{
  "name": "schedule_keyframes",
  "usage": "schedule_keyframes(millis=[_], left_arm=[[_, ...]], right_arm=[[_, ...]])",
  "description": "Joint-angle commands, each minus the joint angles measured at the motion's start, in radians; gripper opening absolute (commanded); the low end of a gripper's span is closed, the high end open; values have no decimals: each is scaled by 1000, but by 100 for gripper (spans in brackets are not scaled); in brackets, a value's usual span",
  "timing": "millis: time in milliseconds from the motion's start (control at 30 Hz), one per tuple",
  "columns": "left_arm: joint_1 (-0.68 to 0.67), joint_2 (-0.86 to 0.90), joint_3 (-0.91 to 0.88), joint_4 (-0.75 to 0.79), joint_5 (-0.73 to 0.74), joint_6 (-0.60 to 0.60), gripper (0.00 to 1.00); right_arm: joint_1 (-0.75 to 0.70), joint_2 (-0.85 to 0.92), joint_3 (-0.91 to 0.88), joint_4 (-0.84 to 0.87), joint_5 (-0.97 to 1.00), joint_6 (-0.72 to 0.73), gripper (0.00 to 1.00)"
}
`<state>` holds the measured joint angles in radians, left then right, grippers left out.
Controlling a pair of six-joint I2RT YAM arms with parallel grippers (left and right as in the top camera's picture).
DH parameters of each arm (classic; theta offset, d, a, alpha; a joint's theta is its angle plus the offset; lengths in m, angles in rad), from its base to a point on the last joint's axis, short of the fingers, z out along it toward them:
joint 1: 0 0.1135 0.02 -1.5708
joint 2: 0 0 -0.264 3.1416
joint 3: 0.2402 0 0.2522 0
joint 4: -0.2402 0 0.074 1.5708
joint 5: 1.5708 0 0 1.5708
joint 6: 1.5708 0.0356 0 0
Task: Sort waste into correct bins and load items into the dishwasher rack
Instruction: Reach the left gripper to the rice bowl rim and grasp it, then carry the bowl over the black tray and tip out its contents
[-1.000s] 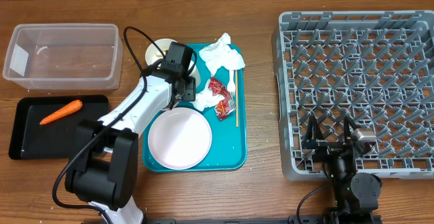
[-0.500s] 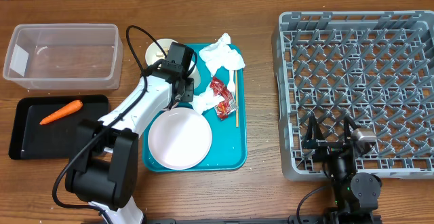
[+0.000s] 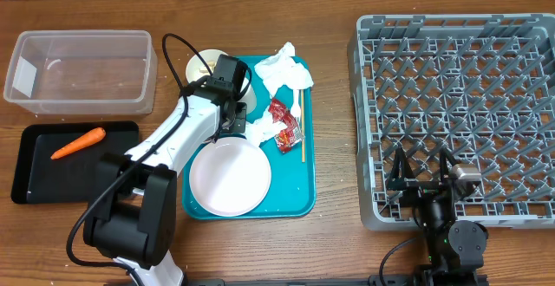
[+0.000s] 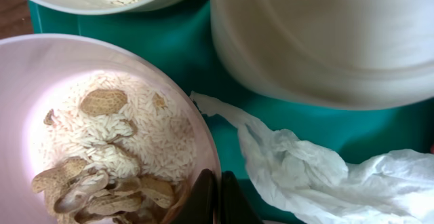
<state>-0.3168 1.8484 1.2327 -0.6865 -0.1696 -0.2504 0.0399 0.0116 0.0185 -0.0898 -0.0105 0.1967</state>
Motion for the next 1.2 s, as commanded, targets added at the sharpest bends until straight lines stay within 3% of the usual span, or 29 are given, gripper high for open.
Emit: schedule_keyframes(millis=[0,400,567,700,833,933,1167], left_arm=[[2,-3,58,-45,-6,11,4],[3,-43,343,-336,26,-27,4],[42,-100,436,-457,40,-124,4],[174,-206,443,-486,132,-158,4],[415,-292,442,-537,337,-151,4],[628,-302,432,-582,526,-71,4],[897,-299,211,-458,846,15,4]], right_arm=[[-2,-9,-10,6,10,-8,100],[-2,-9,-10,6,10,-7,100],[-2,-9,-10,6,10,-7,100],[-2,-9,-10,6,10,-7,100],[-2,-9,-10,6,10,-7,100],[-2,-9,-10,6,10,-7,100],[-2,-9,-10,6,10,-7,100]])
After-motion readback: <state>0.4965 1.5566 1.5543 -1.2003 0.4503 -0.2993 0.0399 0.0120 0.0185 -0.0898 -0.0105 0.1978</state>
